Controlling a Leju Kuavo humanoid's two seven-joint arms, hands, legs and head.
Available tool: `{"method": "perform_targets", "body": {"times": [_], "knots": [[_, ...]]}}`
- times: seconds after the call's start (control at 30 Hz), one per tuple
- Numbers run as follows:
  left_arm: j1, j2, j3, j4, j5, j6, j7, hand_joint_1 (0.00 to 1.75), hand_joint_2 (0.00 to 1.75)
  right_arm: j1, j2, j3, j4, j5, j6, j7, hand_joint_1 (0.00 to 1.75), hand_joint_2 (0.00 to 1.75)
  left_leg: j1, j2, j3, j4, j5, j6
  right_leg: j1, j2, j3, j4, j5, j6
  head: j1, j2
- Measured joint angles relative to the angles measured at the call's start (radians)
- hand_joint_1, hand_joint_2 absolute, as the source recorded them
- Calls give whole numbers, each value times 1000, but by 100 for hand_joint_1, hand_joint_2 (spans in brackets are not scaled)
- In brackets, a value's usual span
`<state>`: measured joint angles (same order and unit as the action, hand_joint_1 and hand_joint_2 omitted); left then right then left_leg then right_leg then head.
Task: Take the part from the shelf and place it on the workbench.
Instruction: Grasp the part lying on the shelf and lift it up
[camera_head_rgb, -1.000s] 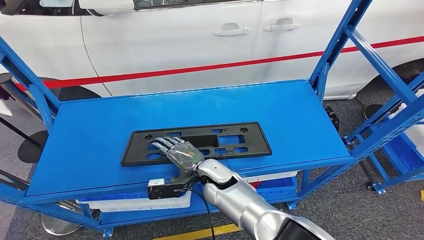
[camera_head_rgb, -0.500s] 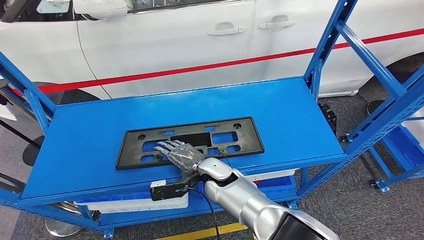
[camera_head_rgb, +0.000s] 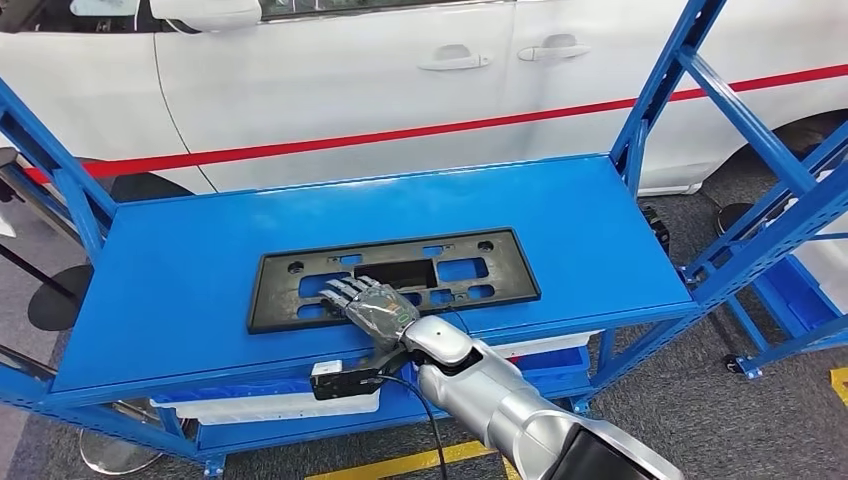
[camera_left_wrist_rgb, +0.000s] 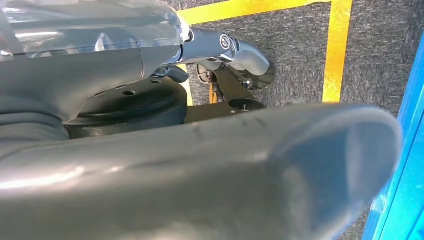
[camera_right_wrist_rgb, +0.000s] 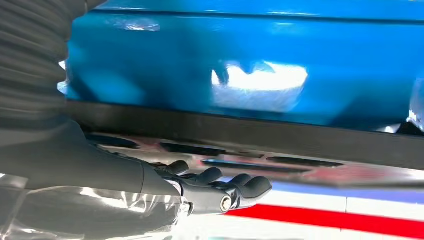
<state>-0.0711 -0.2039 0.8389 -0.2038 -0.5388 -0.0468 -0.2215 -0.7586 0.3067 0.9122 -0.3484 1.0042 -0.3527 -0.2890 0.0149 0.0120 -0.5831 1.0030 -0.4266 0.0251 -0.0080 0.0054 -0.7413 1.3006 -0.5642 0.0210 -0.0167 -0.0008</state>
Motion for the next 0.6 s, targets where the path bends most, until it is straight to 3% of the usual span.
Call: {"method": "perform_targets", "body": {"times": [0.03,0.13,0.2,0.33,0.4,0.47,0.5,0.53,0.6], "knots": [[0,-1,0,0,-1,-1,-3,0,0,4,-1,5,0,9,-29,6,0,175,0,0,-2,1,1,-1,-2,0,5,-6,12,0,0,0],[0,-6,0,2,-7,-5,-9,0,0,8,-3,20,0,39,-89,30,0,175,-2,-5,-9,11,1,-9,-5,-3,109,-187,93,-5,0,0],[-1,-8,0,2,-10,-7,-10,0,0,8,-1,29,0,59,-114,48,0,175,-5,-9,-16,19,0,-21,-3,-4,145,-260,110,-13,-1,0],[-2,-8,0,2,-17,-13,-11,0,0,7,2,52,-1,110,-160,87,0,175,-2,-14,-27,33,-9,-46,-2,-7,142,-272,118,-38,-2,0],[-3,-8,0,2,-19,-16,-12,0,0,7,4,63,-1,131,-180,101,0,175,-1,-15,-65,118,-63,-54,-6,-11,141,-276,124,-47,-4,0],[-2,-8,0,2,-21,-19,-12,0,0,8,4,73,0,146,-201,112,0,175,-1,-15,-124,249,-127,-59,-4,-14,136,-275,126,-50,-5,0],[-1,-7,0,2,-22,-19,-12,0,0,8,4,77,1,152,-213,116,0,175,-1,-15,-141,292,-140,-61,-3,-15,135,-275,126,-50,-5,0],[0,-7,0,2,-24,-20,-12,0,0,9,4,81,2,156,-222,119,0,175,-1,-15,-140,297,-134,-61,-3,-15,134,-275,127,-50,-5,0],[1,-8,0,2,-28,-21,-9,0,0,8,4,83,3,159,-232,120,0,175,-1,-15,-81,193,-76,-58,-3,-13,134,-273,128,-47,-5,0]]}}
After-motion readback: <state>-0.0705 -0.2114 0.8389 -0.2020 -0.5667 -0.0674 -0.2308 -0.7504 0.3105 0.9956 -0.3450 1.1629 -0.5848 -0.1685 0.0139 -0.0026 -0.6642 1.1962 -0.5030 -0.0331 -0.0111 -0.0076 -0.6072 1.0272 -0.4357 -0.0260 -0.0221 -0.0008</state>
